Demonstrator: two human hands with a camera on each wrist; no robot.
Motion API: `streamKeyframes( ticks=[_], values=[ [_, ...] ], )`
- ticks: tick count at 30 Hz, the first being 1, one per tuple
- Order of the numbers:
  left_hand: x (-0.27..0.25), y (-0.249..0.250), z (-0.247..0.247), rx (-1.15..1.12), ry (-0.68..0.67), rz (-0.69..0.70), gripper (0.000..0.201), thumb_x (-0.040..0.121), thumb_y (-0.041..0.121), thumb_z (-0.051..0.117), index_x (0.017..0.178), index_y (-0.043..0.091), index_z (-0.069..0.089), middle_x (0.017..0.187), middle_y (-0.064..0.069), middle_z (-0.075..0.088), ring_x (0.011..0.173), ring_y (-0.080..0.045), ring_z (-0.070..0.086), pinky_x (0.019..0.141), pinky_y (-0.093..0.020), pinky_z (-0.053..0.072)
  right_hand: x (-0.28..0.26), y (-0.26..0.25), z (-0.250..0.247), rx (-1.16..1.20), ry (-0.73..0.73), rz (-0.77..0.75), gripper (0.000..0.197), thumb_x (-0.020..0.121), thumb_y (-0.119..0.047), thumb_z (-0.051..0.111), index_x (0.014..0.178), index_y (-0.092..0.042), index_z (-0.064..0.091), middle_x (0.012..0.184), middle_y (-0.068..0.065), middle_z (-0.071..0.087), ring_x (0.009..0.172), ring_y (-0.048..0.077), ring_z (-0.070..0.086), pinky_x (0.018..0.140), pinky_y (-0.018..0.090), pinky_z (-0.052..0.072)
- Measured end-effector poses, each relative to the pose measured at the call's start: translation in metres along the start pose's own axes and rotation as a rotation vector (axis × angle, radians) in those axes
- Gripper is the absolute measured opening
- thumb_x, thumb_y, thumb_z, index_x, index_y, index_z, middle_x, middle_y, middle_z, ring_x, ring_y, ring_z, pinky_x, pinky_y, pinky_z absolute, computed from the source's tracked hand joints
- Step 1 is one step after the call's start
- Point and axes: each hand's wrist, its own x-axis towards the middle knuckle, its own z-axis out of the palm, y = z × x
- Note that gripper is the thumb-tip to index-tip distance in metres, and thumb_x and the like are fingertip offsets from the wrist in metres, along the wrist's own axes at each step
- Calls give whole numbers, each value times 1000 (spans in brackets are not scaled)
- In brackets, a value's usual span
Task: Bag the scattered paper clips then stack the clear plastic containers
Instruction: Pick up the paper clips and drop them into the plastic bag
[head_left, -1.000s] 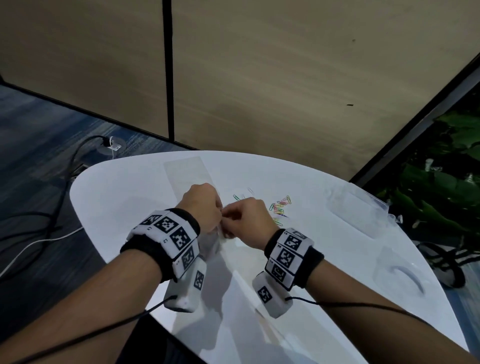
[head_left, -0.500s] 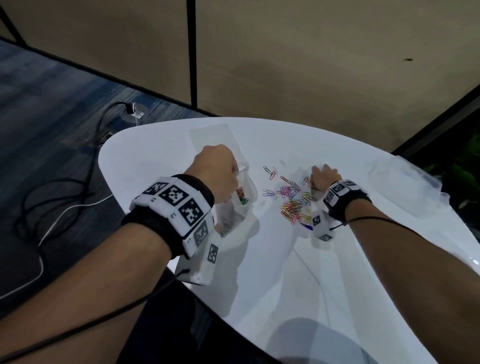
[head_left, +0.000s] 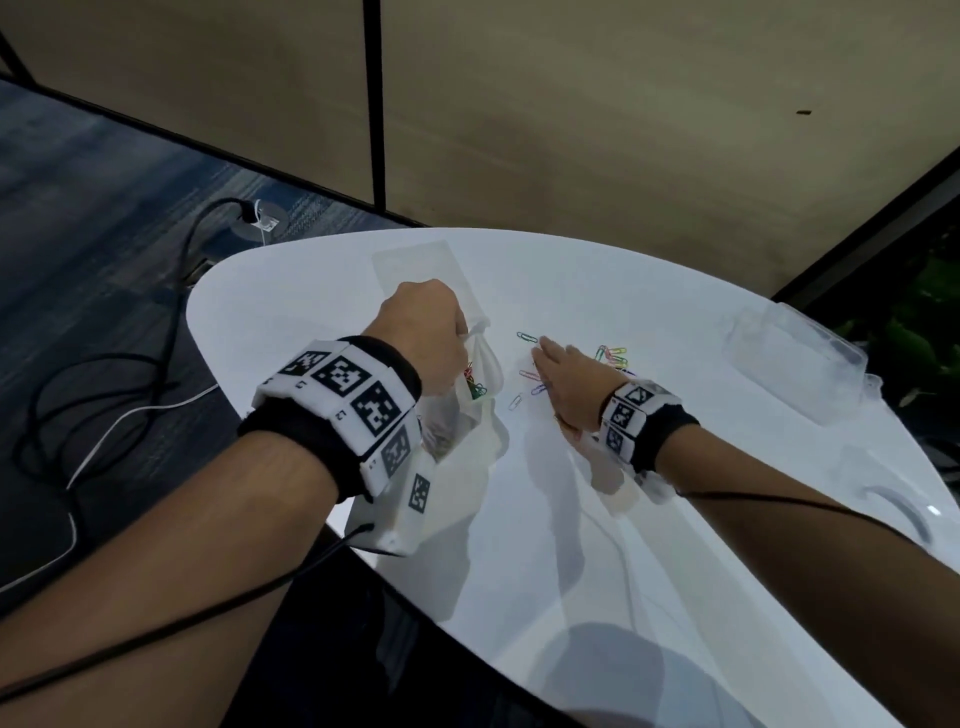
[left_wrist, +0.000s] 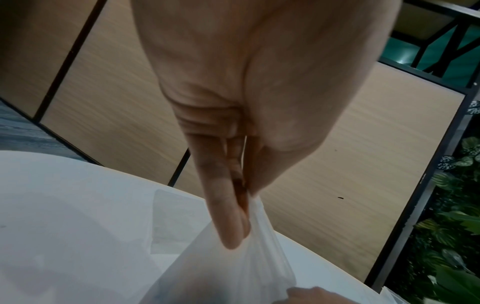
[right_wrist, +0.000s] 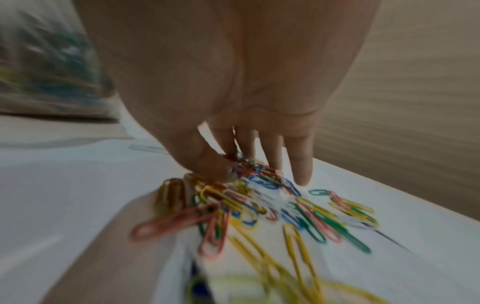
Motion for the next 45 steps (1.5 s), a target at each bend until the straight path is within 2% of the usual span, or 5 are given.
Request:
streamKeyframes(
  ticks=[7, 14, 20, 39, 45],
  values=[
    [-3, 7, 5, 43, -20, 27, 19, 93, 2, 58, 98, 4, 76, 94, -15, 74, 87, -31, 73, 81, -40, 63, -30, 8, -13, 147, 156, 173, 17, 84, -3, 58, 89, -10, 73, 91, 9, 69, 87, 27, 67, 70, 28, 52],
    [-2, 13, 13, 53, -49, 29, 20, 94, 4, 58, 102, 5, 75, 98, -15, 73, 90, -31, 73, 82, -40, 62, -56, 24, -49, 1423, 344, 564, 8, 79, 3, 75, 85, -3, 76, 91, 18, 74, 72, 23, 73, 74, 30, 61],
    [-3, 19, 16, 37, -49, 15, 20, 92, 4, 58, 99, 5, 76, 99, -15, 73, 90, -32, 74, 82, -40, 63, -84, -25, -108, 2026, 104, 251, 23, 87, 5, 65, 108, 13, 65, 89, 18, 72, 80, 22, 73, 74, 23, 60],
    [1, 12, 17, -104, 28, -22, 20, 88, 1, 58, 85, 3, 78, 89, -19, 74, 83, -36, 74, 81, -42, 63, -76, -92, -105, 974, 385, 95, 17, 82, -7, 63, 78, -11, 79, 65, 0, 68, 59, 14, 58, 59, 15, 48],
    [2, 4, 12, -116, 41, -26, 15, 88, 4, 61, 91, 4, 77, 94, -19, 74, 87, -36, 74, 84, -42, 62, -73, -76, -131, 934, 54, -125, 27, 86, -1, 60, 108, -10, 74, 104, 6, 74, 94, 20, 70, 85, 30, 56]
  ],
)
